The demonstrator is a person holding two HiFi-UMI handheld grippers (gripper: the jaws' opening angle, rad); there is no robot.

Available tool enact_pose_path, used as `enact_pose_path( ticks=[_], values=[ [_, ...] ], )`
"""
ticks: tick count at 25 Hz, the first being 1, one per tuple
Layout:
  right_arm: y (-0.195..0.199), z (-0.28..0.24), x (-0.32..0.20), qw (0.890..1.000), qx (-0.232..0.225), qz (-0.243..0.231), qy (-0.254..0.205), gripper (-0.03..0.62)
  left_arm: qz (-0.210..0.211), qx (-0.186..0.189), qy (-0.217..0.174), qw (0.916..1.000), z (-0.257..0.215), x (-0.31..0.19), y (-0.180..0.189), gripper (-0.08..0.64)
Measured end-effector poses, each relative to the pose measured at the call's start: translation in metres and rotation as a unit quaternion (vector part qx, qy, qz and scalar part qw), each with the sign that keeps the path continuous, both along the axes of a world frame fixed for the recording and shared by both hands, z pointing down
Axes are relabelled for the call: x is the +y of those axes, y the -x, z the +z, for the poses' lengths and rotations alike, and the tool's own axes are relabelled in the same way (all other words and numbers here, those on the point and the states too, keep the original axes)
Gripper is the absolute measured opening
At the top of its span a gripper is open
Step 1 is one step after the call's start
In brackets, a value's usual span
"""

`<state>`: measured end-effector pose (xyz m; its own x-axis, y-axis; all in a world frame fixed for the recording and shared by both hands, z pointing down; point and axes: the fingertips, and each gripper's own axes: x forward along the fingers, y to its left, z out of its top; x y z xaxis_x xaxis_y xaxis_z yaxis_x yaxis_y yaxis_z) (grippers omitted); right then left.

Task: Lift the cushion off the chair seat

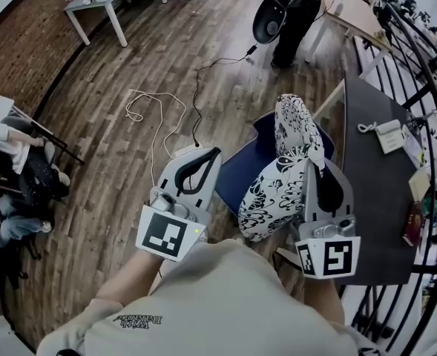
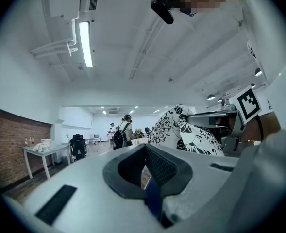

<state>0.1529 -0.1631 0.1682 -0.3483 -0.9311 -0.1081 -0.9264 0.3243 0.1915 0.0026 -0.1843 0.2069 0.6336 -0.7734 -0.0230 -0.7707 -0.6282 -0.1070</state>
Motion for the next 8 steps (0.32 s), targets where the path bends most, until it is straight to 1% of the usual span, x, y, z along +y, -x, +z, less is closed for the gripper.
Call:
enact_pose_path(
  ticks=[5,8],
  values=[
    [-0.0007,0.0052,-0.0034,1.0,-0.001,-0.005,0.006,0.028,-0.007,0.001,0.006,1.0,0.0023,-0.004,-0.0011,0.005],
    [-0.0041,0.0073,-0.0034,1.0,0.003,-0.009,0.013,0.028,-0.007,0.002,0.002,1.0,0.0019,-0.0038,-0.0061,0.005]
  ],
)
